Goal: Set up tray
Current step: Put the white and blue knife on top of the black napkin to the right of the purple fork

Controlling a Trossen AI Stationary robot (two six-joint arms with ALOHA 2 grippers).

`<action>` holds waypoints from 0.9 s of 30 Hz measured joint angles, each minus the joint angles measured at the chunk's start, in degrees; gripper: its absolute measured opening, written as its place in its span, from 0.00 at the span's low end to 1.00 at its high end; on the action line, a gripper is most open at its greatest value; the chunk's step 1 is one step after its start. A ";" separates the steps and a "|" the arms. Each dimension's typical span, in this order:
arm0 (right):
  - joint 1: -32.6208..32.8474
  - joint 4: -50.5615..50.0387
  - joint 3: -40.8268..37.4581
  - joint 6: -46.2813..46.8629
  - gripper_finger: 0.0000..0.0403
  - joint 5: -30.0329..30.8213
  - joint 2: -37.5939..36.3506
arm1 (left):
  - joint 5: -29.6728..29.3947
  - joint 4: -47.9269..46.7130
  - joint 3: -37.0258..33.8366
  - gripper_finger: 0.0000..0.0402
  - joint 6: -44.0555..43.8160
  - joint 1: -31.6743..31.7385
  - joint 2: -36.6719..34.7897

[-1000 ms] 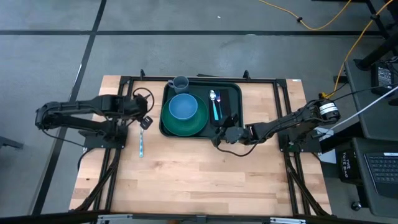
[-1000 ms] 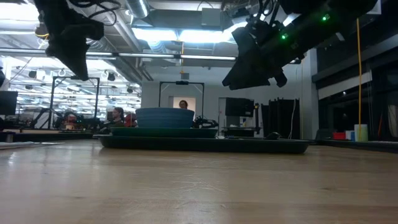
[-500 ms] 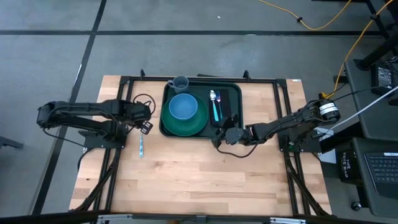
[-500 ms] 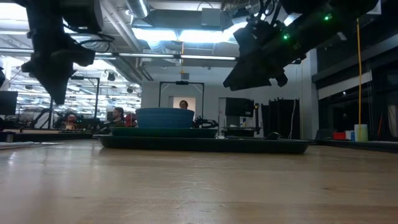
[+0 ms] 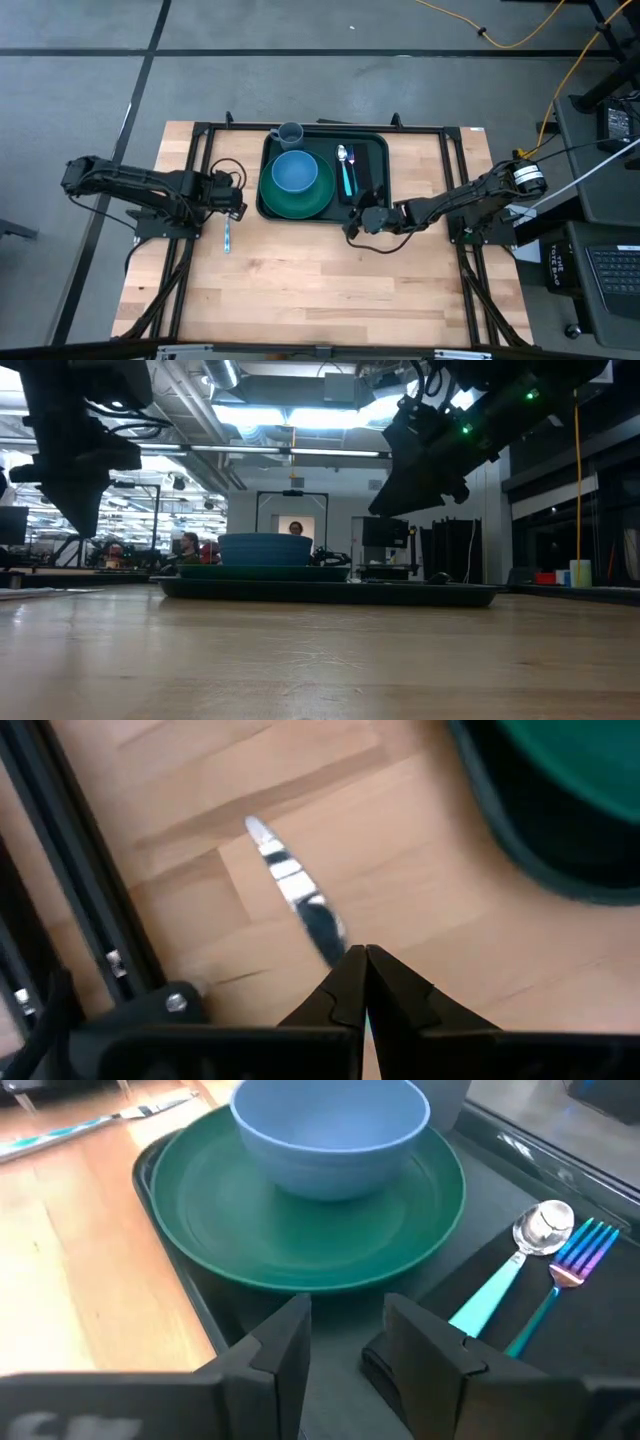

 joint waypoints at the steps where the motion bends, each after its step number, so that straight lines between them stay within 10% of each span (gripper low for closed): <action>1: 0.00 -0.41 0.00 0.03 0.33 -0.02 0.02 | -0.53 0.39 0.00 0.01 -0.98 -0.93 0.01; 27: -0.03 -1.70 0.00 1.35 0.33 0.02 0.02 | 4.31 1.70 0.01 0.00 -18.27 -9.44 14.64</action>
